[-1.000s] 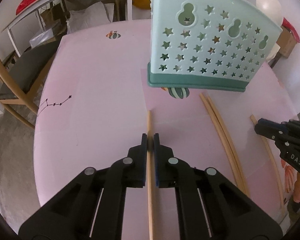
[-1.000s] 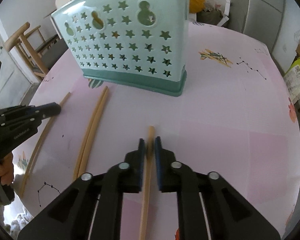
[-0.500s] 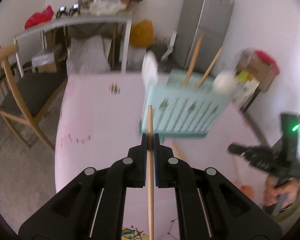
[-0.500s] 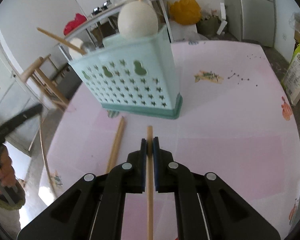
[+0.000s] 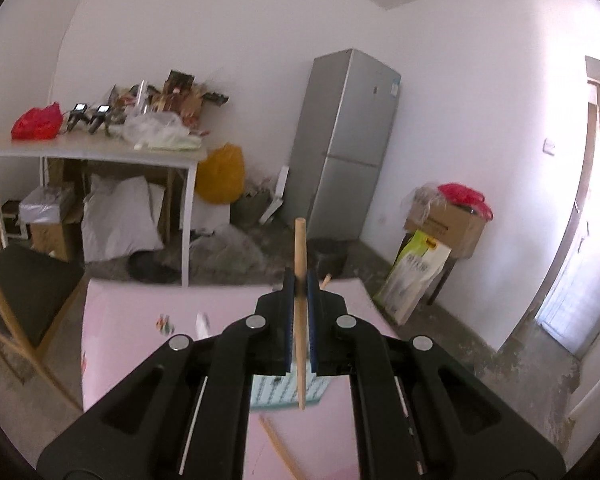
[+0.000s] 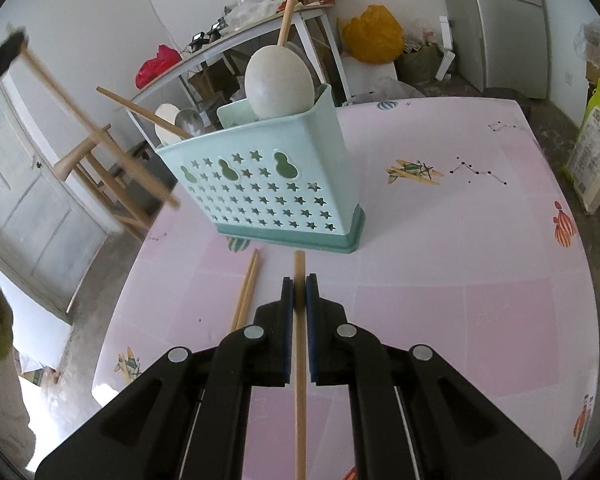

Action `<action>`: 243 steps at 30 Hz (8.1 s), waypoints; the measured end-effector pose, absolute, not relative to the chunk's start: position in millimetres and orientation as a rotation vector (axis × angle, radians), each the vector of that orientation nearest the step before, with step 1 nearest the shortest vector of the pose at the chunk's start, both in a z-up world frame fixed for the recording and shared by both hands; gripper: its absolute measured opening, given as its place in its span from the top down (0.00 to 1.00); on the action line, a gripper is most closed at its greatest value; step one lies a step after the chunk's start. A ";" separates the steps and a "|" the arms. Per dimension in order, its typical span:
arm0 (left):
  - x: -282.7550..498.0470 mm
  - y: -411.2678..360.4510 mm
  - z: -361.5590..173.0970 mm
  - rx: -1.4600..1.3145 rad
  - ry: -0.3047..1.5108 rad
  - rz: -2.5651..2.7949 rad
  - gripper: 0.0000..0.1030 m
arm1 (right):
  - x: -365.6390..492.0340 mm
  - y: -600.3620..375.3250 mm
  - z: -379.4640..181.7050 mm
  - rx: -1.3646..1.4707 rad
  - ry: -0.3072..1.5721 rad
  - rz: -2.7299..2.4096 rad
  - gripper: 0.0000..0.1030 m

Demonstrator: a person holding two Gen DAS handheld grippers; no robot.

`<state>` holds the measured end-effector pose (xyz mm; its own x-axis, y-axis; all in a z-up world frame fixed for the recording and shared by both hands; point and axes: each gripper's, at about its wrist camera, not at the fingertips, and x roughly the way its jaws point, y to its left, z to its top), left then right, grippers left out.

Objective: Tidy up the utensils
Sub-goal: 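Lower the left tool's chopstick into the holder while the right tool lifts its chopstick, then open the left tool over the holder while the right tool lowers its chopstick in, then move both tools down to the remaining chopsticks and close the left tool on one, then close the right tool on the last chopstick while the left tool lifts its chopstick, then lower the left tool's chopstick into the holder while the right tool carries its chopstick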

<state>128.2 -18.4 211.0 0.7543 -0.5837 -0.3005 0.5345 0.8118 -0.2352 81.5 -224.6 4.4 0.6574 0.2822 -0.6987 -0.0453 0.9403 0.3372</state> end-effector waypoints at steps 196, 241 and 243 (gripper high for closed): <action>82.2 29.2 -54.9 -0.005 1.084 -0.400 0.80 | 36.7 -172.4 -63.9 0.171 1.050 0.073 0.90; 92.8 49.8 124.0 -0.128 0.544 -0.462 0.96 | 53.7 -212.9 32.9 0.301 0.730 0.111 0.93; 92.0 46.4 143.2 -0.145 0.492 -0.492 0.96 | 52.0 -213.9 35.9 0.304 0.722 0.109 0.93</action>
<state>92.0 46.4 143.2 0.7678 -0.4859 -0.4177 0.4172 0.8739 -0.2496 52.0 -213.9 35.9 0.7472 0.2019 -0.6332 0.0060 0.9506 0.3102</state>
